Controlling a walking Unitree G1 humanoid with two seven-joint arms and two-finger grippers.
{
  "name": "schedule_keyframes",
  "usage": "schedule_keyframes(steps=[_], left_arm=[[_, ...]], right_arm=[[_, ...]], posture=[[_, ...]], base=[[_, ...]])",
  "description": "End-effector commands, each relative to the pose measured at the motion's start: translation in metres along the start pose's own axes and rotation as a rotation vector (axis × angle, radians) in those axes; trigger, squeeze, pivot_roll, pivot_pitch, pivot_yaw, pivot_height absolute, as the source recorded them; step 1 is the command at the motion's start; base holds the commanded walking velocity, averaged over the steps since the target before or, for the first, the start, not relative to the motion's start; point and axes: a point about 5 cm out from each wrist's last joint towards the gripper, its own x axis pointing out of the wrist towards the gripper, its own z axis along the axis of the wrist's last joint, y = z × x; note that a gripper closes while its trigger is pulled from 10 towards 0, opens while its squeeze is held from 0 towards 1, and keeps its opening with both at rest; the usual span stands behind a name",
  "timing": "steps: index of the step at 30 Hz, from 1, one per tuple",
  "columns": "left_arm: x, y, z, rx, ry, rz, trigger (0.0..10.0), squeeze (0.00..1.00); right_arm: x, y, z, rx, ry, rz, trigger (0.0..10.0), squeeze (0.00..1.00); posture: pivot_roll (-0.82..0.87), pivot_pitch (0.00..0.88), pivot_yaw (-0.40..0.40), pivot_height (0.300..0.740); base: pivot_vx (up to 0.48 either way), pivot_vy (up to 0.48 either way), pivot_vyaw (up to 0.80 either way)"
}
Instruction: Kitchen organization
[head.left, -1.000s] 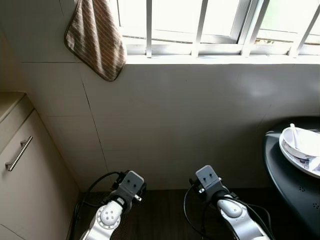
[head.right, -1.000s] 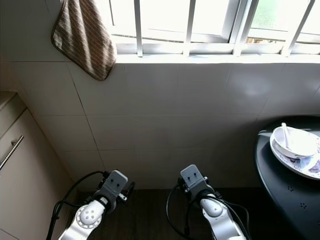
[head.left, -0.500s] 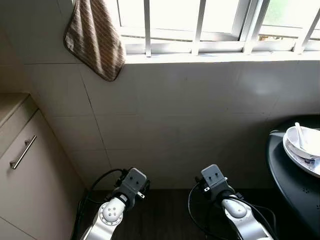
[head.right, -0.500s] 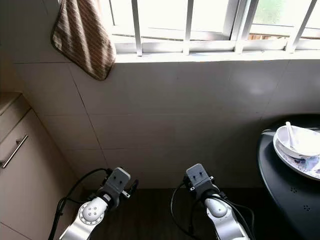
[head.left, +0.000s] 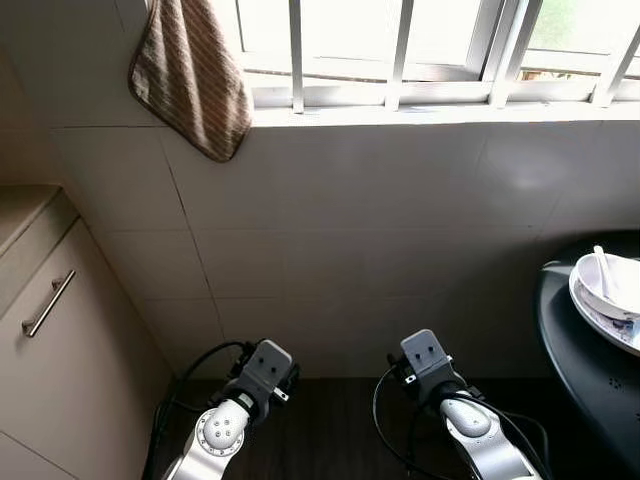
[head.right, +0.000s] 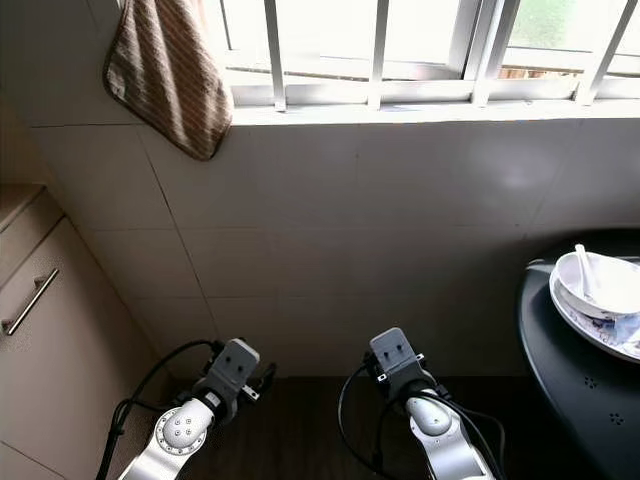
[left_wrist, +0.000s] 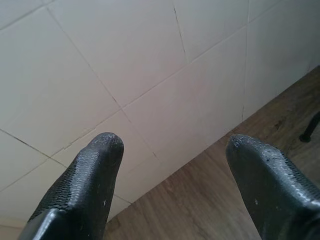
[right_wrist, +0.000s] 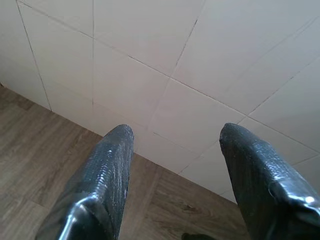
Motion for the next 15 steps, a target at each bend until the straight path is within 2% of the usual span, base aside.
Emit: schedule_keyframes(steps=[1,8,15], left_arm=[[-0.0015,0.002,0.0025,0.002,-0.016,0.003,10.0,0.0],[-0.0021,0.0011,0.0042,0.002,-0.025,-0.003,10.0,0.0],[0.0034,0.0016,0.0106,-0.012,-0.046,-0.018,10.0,0.0]], right_arm=[[-0.0008,0.0001,0.0025,0.021,-0.01,-0.002,10.0,0.0],[-0.0029,0.0003,0.0008,0.03,-0.003,-0.007,10.0,0.0],[-0.0058,-0.003,-0.0009,0.042,-0.006,-0.026,10.0,0.0]], posture=[[0.0,0.0,0.009,0.74],[-0.02,0.0,0.017,0.74],[-0.03,0.0,0.023,0.74]], base=[[0.0,0.0,0.0],[0.0,0.0,0.0],[0.0,0.0,0.0]])
